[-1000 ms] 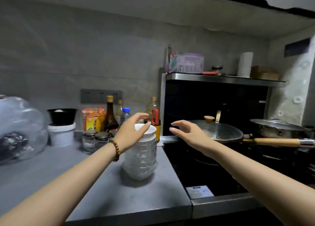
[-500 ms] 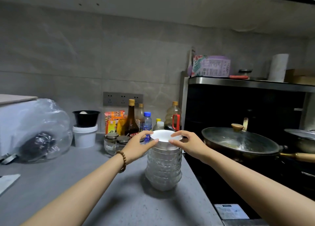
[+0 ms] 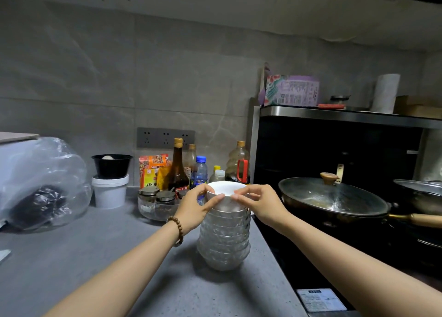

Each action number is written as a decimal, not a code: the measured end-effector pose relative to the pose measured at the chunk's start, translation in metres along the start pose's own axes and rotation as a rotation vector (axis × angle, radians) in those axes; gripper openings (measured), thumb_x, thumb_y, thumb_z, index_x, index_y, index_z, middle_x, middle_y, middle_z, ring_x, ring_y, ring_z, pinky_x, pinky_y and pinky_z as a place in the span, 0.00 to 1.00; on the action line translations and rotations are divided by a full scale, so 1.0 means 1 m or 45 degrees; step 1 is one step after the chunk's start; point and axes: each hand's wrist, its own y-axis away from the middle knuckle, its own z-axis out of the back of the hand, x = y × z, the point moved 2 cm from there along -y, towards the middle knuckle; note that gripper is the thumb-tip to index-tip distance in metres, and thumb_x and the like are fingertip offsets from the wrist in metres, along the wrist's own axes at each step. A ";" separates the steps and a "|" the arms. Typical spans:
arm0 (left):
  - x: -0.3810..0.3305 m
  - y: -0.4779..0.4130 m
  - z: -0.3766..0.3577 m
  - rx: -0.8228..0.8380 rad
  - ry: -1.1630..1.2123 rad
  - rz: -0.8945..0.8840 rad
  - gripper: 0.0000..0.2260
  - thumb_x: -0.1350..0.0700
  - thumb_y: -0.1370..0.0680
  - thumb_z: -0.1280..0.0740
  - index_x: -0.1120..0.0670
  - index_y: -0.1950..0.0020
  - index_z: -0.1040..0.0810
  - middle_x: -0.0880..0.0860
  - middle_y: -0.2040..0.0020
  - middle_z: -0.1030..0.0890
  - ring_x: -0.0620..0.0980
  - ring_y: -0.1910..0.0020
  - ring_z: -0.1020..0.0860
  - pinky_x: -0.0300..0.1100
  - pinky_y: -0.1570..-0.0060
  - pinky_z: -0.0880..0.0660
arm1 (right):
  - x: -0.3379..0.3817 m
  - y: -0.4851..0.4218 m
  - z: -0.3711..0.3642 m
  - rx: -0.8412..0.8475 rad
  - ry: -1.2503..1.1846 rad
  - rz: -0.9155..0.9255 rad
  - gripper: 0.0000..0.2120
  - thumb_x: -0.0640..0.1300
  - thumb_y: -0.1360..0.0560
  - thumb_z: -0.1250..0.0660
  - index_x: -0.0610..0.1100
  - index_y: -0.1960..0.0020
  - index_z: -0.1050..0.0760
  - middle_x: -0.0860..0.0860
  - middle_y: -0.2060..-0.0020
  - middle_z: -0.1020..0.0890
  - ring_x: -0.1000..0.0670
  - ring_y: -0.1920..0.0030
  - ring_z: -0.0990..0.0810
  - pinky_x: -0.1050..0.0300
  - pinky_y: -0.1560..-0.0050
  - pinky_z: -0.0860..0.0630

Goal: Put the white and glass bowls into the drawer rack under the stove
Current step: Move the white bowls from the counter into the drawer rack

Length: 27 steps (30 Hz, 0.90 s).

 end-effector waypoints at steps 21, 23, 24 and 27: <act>-0.118 0.048 -0.179 0.438 0.641 0.151 0.23 0.33 0.37 0.34 0.44 0.48 0.24 0.52 0.50 0.20 0.48 0.51 0.21 0.43 0.54 0.23 | 0.004 0.144 0.192 -0.122 0.036 -0.054 0.13 0.53 0.34 0.30 0.45 0.57 0.15 0.50 0.58 0.13 0.59 0.56 0.17 0.71 0.56 0.24; -0.124 0.059 -0.212 0.476 0.621 0.190 0.27 0.33 0.35 0.33 0.45 0.42 0.27 0.51 0.48 0.21 0.47 0.49 0.22 0.41 0.52 0.23 | -0.010 0.168 0.210 -0.178 0.025 -0.114 0.12 0.52 0.34 0.30 0.46 0.58 0.15 0.52 0.59 0.13 0.61 0.57 0.17 0.73 0.58 0.26; -0.126 0.065 -0.229 0.509 0.626 0.233 0.27 0.36 0.33 0.32 0.49 0.39 0.28 0.52 0.47 0.20 0.47 0.49 0.21 0.41 0.50 0.23 | -0.017 0.180 0.219 -0.219 0.013 -0.147 0.11 0.52 0.34 0.30 0.47 0.58 0.15 0.53 0.60 0.13 0.62 0.58 0.18 0.74 0.58 0.26; -0.128 0.086 -0.276 0.713 0.581 0.346 0.31 0.42 0.32 0.28 0.56 0.35 0.32 0.54 0.43 0.20 0.48 0.46 0.20 0.43 0.44 0.24 | -0.044 0.218 0.245 -0.348 -0.036 -0.286 0.11 0.55 0.35 0.30 0.50 0.59 0.15 0.55 0.60 0.13 0.63 0.59 0.18 0.72 0.60 0.25</act>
